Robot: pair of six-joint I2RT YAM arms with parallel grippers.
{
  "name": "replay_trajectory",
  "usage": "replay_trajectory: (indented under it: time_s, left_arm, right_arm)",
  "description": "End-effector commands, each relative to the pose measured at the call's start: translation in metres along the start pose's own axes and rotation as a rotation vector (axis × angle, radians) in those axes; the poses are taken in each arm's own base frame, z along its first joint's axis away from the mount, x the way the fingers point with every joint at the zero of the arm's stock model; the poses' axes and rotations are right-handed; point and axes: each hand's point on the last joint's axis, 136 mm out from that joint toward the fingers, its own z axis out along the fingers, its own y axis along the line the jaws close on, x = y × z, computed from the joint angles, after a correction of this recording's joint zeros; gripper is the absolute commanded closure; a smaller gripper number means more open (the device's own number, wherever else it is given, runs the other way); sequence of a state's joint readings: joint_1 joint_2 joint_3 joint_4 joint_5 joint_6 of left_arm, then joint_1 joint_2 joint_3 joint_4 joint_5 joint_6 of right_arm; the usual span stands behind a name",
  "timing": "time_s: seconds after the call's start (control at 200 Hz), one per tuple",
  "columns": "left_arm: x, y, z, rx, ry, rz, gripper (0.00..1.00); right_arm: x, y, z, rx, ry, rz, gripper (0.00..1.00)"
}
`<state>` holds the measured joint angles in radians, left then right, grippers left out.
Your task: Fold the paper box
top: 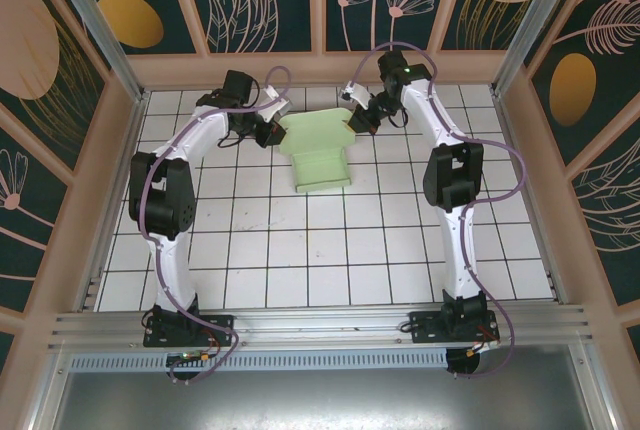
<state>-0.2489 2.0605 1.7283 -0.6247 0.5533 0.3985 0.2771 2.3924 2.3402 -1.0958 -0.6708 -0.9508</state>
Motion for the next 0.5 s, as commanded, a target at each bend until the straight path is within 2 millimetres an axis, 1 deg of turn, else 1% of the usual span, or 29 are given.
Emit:
replay_trajectory:
  time_s: [0.0,0.165,0.28,0.285,0.29,0.295,0.3,0.31,0.355,0.45,0.495]
  left_arm:
    - [-0.006,-0.004,0.001,0.014,-0.004,-0.002,1.0]
    - [-0.016,-0.005,-0.003,0.001,-0.04,-0.029,1.0]
    - [-0.024,0.002,-0.001,-0.037,-0.064,-0.079,1.0]
    - [-0.025,0.002,-0.002,-0.037,-0.065,-0.079,1.0]
    - [-0.025,0.002,-0.001,-0.036,-0.066,-0.083,1.0]
    - [-0.026,0.002,-0.001,-0.036,-0.067,-0.085,1.0]
    - [-0.026,0.002,-0.001,-0.038,-0.068,-0.088,1.0]
    - [-0.026,0.003,-0.001,-0.039,-0.069,-0.094,1.0]
    - [-0.03,0.004,0.0,-0.05,-0.082,-0.114,1.0]
    - [-0.041,0.006,-0.002,-0.09,-0.118,-0.147,1.0]
    - [-0.047,0.005,-0.004,-0.105,-0.139,-0.156,1.0]
  right_arm:
    - [-0.017,0.008,-0.017,0.037,-0.018,-0.012,1.0]
    - [-0.018,-0.003,-0.019,0.126,-0.023,0.039,1.0]
    - [-0.022,-0.007,-0.025,0.209,-0.058,0.082,1.0]
    - [-0.025,-0.009,-0.027,0.222,-0.07,0.076,1.0]
    - [-0.021,-0.008,-0.025,0.219,-0.06,0.086,1.0]
    - [-0.025,-0.01,-0.027,0.232,-0.071,0.079,1.0]
    - [-0.022,-0.008,-0.026,0.229,-0.064,0.089,1.0]
    - [-0.027,-0.011,-0.029,0.25,-0.08,0.081,1.0]
    - [-0.028,-0.012,-0.031,0.296,-0.091,0.1,1.0]
    - [-0.033,-0.02,-0.036,0.409,-0.117,0.196,1.0]
    - [-0.037,-0.021,-0.037,0.449,-0.129,0.241,1.0]
